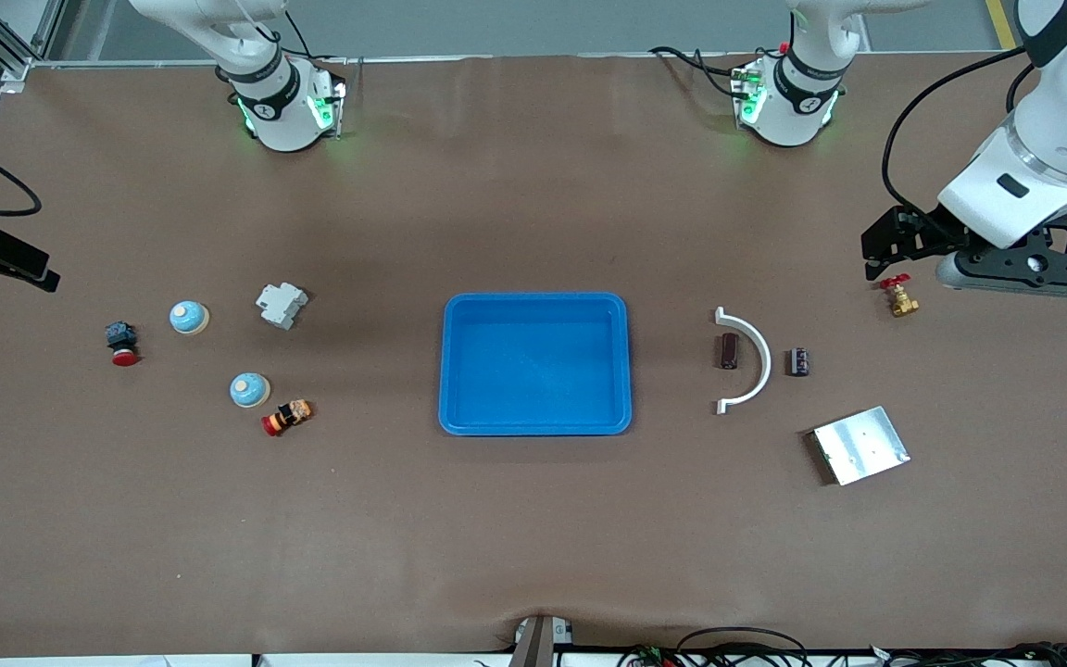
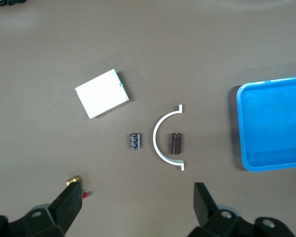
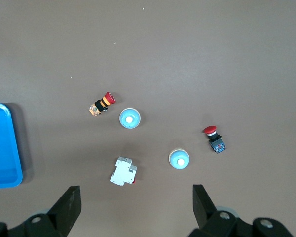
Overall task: Place electrolytic capacitor and blue bell in tray
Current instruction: 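Reach the left gripper to the capacitor while the right gripper reaches the bell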
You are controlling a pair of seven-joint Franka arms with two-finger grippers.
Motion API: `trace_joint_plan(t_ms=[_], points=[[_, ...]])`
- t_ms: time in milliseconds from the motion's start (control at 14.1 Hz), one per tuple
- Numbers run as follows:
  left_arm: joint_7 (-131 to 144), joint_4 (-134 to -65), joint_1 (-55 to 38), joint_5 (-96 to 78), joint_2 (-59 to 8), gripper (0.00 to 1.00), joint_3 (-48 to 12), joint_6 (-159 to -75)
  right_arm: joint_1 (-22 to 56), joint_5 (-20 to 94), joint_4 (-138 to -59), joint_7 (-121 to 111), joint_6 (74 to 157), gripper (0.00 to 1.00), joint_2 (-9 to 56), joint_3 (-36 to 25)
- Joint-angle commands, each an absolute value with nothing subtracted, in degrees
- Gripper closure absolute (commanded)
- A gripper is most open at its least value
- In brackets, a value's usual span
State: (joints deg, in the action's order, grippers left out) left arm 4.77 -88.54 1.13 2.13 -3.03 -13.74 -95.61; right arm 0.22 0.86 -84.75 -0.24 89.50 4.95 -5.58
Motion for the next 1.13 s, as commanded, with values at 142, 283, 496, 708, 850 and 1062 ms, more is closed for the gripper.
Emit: trace_joint_plan(t_ms=[142, 283, 496, 708, 850, 1062], points=[[5.36, -88.77, 1.14, 3.34, -2.2, 0.0, -14.24, -95.01, -0.62, 1.14, -84.9, -0.7, 89.12, 0.0, 4.48, -4.92], [4.84, -88.77, 1.23, 3.25, -2.2, 0.0, -14.41, -95.01, -0.53, 1.05, -84.9, -0.7, 89.12, 0.0, 4.48, -4.92], [4.22, -89.38, 1.58, 2.9, -2.29, 0.0, -14.41, -95.1, -0.62, 1.14, -84.9, -0.7, 89.12, 0.0, 4.48, -4.92], [4.74, -89.38, 1.58, 2.55, -2.46, 0.0, -14.41, -95.19, -1.75, 1.23, -85.08, -0.7, 89.38, 0.0, 4.74, -5.18], [4.74, -89.73, 1.84, 2.46, -2.55, 0.0, -14.33, -95.1, -2.81, 1.23, -85.08, -2.8, 90.17, 0.0, 5.18, -5.27], [5.36, -90.35, 1.58, 2.55, -2.81, 0.0, -14.33, -95.1, -3.07, 1.14, -87.79, -3.25, 95.25, 0.0, 7.73, -5.36]])
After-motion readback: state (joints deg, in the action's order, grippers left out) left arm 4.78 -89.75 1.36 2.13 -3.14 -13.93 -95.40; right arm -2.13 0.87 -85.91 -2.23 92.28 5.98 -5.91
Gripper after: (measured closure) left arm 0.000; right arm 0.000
